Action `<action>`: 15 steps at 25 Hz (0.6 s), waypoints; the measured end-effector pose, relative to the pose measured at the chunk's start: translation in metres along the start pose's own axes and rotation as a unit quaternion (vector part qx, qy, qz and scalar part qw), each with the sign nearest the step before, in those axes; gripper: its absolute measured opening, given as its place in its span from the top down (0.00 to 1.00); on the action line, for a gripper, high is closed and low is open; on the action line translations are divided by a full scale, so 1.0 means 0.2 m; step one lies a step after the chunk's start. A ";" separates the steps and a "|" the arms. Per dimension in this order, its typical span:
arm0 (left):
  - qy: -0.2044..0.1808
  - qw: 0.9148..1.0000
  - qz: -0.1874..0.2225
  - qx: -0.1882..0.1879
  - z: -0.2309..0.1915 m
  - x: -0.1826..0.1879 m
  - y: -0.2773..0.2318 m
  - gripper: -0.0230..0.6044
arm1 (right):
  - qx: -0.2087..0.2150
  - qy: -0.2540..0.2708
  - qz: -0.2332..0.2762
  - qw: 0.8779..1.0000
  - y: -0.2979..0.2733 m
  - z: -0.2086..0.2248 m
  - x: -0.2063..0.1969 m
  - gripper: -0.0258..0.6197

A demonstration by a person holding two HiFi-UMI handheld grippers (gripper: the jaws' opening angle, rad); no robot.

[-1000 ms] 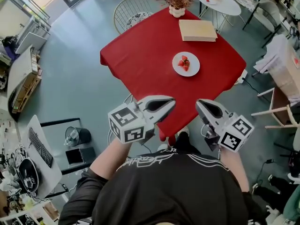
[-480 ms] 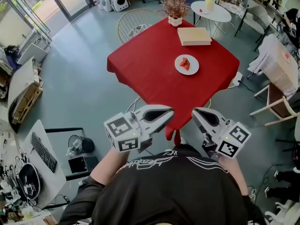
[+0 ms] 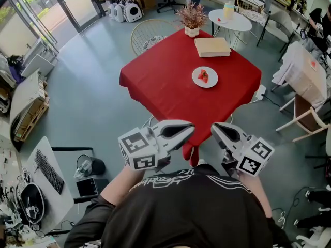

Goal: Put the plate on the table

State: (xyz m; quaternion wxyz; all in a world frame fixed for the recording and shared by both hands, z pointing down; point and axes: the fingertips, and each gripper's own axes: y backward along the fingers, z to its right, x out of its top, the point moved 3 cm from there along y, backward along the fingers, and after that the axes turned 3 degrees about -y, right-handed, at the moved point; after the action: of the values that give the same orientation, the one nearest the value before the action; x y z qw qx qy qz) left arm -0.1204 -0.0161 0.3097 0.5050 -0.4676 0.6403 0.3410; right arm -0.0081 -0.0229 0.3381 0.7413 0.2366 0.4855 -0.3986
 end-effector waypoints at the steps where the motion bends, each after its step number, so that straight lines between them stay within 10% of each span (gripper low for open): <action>1: 0.001 1.000 0.001 -0.001 0.00 0.00 0.00 0.95 | -0.001 0.002 0.000 1.000 0.00 0.00 0.00 0.95; 15: -0.003 1.000 0.006 -0.007 0.05 0.01 0.00 0.95 | -0.005 0.011 -0.009 1.000 0.01 -0.02 0.01 0.95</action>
State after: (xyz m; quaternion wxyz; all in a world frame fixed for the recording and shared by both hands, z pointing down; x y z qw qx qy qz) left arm -0.1170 -0.0065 0.3055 0.5015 -0.4660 0.6396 0.3497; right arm -0.0080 -0.0187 0.3349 0.7331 0.2334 0.4978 -0.4003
